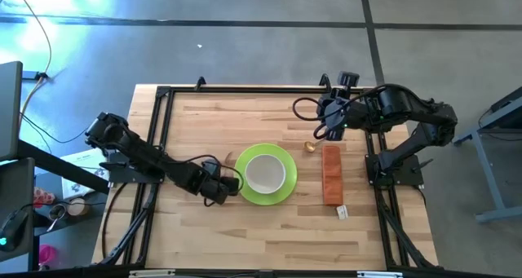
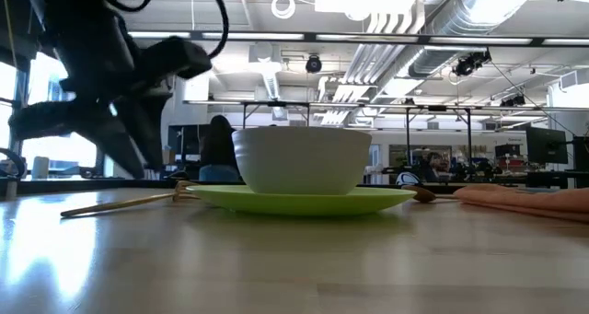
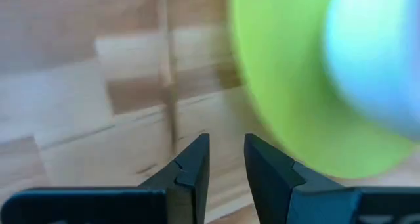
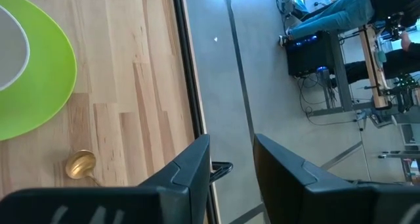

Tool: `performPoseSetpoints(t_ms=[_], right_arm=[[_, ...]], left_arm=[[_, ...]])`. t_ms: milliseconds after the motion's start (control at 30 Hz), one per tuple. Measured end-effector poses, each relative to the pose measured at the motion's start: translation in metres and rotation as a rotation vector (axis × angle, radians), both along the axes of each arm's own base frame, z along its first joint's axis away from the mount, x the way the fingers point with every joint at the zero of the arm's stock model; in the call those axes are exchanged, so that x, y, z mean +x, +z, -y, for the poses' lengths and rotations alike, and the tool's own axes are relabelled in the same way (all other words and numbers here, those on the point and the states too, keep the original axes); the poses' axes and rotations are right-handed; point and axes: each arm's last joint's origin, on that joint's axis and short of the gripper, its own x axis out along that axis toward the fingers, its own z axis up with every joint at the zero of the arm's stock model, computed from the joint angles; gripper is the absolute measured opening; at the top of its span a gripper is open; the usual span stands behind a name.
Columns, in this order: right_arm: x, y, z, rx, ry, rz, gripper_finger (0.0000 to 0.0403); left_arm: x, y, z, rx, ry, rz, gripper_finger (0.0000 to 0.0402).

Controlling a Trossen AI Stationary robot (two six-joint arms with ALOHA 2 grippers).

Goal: Set table place
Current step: Place the fork to the left of the green plate

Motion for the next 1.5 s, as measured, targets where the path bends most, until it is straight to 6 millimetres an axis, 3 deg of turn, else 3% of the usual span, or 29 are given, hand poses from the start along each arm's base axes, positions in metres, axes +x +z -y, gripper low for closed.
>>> performPoseSetpoints(t_ms=[133, 267, 467, 600, 1200, 1367, 1500], right_arm=[[0.000, 0.000, 0.000, -0.001, 0.001, -0.001, 0.0110], [0.000, 0.000, 0.000, -0.003, 0.005, -0.004, 0.0110], [0.000, 0.000, 0.000, 0.001, 0.000, 0.004, 0.0110], [0.000, 0.000, 0.000, 0.000, 0.000, 0.001, 0.0110], [0.000, 0.000, 0.000, 0.012, 0.004, 0.001, 0.0110], [0.000, 0.000, 0.000, 0.016, 0.007, 0.000, 0.0110], [0.000, 0.000, 0.000, 0.018, 0.008, -0.001, 0.0110]], left_arm=[[0.003, 0.030, -0.014, 0.140, 0.006, -0.113, 0.0075], [0.000, 0.050, -0.052, 0.182, -0.054, -0.372, 0.0046], [0.023, 0.066, -0.109, 0.138, -0.241, -0.298, 0.0022], [0.024, 0.065, -0.129, 0.098, -0.320, -0.332, 0.0034], [0.043, 0.005, -0.128, -0.007, -0.392, -0.527, 0.0229], [0.051, -0.005, -0.129, 0.004, -0.395, -0.498, 0.0241], [0.052, -0.012, -0.129, -0.005, -0.394, -0.517, 0.0213]])
